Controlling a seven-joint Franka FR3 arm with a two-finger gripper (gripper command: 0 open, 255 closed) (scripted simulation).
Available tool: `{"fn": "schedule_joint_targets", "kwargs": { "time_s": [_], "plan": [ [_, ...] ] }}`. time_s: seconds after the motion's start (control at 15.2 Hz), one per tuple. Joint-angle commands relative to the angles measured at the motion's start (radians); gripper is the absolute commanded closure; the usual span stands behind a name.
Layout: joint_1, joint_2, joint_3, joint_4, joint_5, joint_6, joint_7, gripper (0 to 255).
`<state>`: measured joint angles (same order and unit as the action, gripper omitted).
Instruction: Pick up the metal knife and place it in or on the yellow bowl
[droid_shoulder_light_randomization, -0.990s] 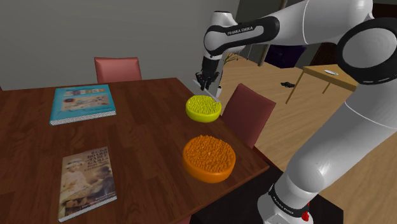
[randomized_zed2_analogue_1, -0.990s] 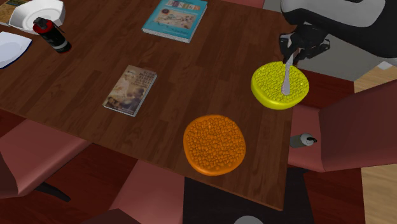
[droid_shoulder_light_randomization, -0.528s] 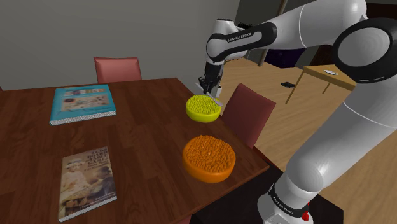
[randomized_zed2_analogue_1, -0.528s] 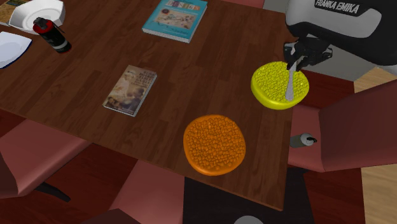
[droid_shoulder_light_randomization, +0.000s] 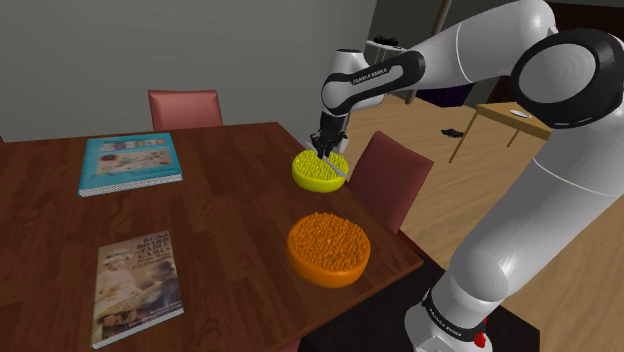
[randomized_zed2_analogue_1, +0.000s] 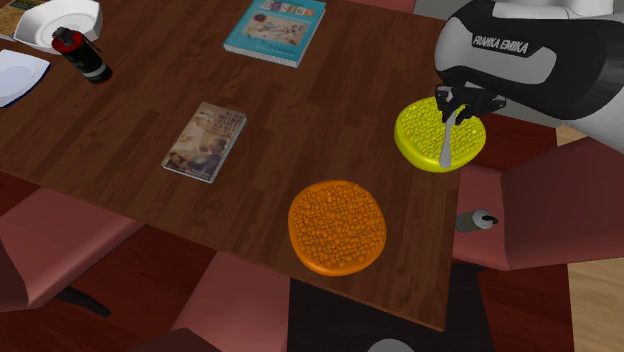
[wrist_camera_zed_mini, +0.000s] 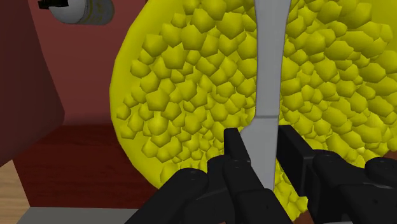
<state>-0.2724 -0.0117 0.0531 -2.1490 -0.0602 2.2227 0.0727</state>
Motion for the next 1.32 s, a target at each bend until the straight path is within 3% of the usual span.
{"fn": "schedule_joint_targets", "kwargs": {
  "time_s": [0.0, 0.46, 0.53, 0.86, 1.12, 1.25],
  "plan": [
    [0.001, 0.006, 0.001, -0.009, -0.001, 0.015, 0.003, 255],
    [0.001, 0.006, 0.001, -0.008, -0.001, 0.015, 0.003, 255],
    [0.001, 0.006, 0.001, -0.008, -0.001, 0.015, 0.003, 0],
    [0.001, 0.006, 0.001, -0.008, -0.001, 0.015, 0.003, 0],
    [0.004, -0.053, 0.003, 0.054, 0.007, -0.107, -0.002, 0],
    [0.004, -0.053, 0.003, 0.054, 0.007, -0.107, -0.002, 0]
  ]
}}
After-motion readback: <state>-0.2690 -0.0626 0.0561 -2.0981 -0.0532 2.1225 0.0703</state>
